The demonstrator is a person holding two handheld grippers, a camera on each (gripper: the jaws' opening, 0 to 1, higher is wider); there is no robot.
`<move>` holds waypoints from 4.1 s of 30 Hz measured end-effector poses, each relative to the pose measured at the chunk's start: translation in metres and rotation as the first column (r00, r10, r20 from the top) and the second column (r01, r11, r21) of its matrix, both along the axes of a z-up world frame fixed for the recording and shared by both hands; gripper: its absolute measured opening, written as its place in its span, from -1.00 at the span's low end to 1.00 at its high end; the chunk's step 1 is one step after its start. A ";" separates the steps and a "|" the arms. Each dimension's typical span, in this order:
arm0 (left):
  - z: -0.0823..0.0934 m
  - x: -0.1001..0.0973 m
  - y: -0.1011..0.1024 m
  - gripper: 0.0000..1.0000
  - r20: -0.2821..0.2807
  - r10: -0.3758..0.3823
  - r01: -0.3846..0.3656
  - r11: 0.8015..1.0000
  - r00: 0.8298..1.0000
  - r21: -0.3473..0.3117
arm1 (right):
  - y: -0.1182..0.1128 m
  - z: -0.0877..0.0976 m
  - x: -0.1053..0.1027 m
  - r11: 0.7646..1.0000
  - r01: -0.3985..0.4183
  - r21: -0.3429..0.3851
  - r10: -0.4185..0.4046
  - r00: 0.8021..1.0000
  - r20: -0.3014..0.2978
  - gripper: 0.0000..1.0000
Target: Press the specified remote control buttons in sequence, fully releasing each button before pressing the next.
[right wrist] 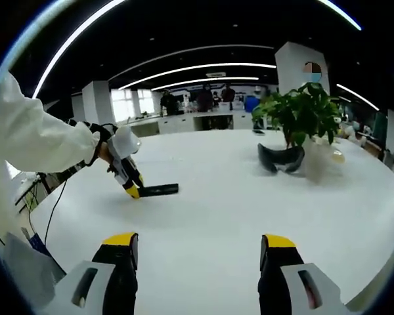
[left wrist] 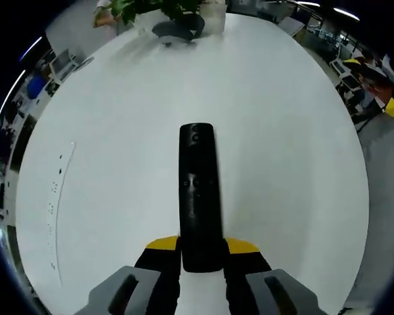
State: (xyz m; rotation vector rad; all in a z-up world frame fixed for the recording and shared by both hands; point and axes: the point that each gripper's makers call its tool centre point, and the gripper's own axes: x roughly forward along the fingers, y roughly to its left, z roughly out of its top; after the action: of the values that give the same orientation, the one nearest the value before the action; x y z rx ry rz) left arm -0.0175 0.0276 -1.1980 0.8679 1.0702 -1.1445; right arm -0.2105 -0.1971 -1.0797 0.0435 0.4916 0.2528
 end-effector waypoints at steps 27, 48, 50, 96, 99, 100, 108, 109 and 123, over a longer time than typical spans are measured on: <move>0.000 -0.047 -0.003 -0.52 -0.001 0.025 -0.025 0.999 1.000 0.022 | 0.028 0.031 -0.007 0.996 -0.080 0.028 0.078 0.995 0.062 0.47; 0.000 -0.081 -0.007 -0.52 -0.002 0.023 -0.023 0.999 1.000 0.029 | 0.046 0.052 -0.013 0.990 -0.129 0.047 0.123 0.986 0.111 0.43; 0.000 -0.084 -0.008 -0.52 -0.001 0.026 -0.026 0.999 1.000 0.027 | 0.047 0.054 -0.013 0.990 -0.136 0.046 0.130 0.985 0.116 0.42; 0.001 -0.157 -0.020 -0.52 0.009 0.045 -0.044 0.994 0.999 -0.097 | 0.083 0.059 -0.021 0.962 -0.270 0.053 0.268 0.963 0.039 -0.66; 0.001 -0.160 -0.021 -0.52 0.010 0.043 -0.042 0.994 0.999 -0.100 | 0.085 0.059 -0.018 0.960 -0.274 0.048 0.274 0.962 0.025 -0.83; 0.001 -0.162 -0.022 -0.52 0.010 0.038 -0.037 0.994 0.999 -0.100 | 0.085 0.060 -0.016 0.961 -0.274 0.035 0.273 0.962 0.026 -0.86; 0.001 -0.175 -0.023 -0.53 0.011 -0.009 0.010 0.995 1.000 -0.099 | 0.078 0.059 -0.008 0.966 -0.259 -0.003 0.259 0.966 0.017 -1.00; 0.001 -0.176 -0.024 -0.53 0.011 -0.013 0.014 0.995 1.000 -0.100 | 0.077 0.058 -0.008 0.966 -0.259 -0.007 0.259 0.966 0.014 -1.00; 0.002 -0.191 -0.027 -0.53 0.015 -0.033 0.034 0.993 0.999 -0.114 | 0.074 0.046 -0.009 0.966 -0.260 0.007 0.260 0.964 -0.050 -1.00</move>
State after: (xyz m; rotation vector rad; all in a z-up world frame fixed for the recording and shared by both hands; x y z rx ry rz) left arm -0.2084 0.0010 -1.1961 0.8050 0.9731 -1.2142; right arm -0.2194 -0.1229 -1.0336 -0.0151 0.5475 0.5103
